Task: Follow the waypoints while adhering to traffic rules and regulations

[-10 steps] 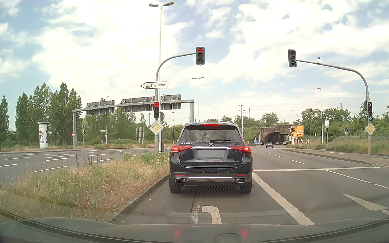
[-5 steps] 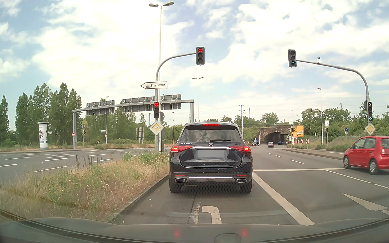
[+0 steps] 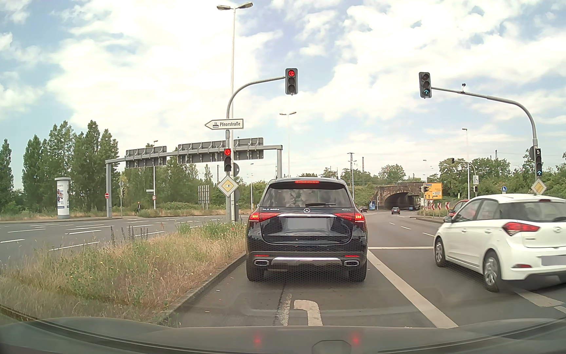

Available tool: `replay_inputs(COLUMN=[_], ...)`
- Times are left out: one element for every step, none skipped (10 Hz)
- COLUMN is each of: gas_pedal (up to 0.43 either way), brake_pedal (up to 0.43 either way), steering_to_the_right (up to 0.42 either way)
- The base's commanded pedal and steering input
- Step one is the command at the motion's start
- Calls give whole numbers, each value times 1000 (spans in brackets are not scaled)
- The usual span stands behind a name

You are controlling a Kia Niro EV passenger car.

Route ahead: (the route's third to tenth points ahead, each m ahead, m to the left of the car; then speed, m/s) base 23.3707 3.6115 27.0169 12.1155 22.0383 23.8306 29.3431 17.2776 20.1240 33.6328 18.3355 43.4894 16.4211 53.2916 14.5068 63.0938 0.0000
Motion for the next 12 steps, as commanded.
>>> replay_inputs(gas_pedal=[0,0,0,0,0,0,0,0,0,0,0,0], brake_pedal=[299,299,299,299,299,299,299,299,299,299,299,299], steering_to_the_right=[4,4,4,4,4,4,4,4,4,4,4,4])
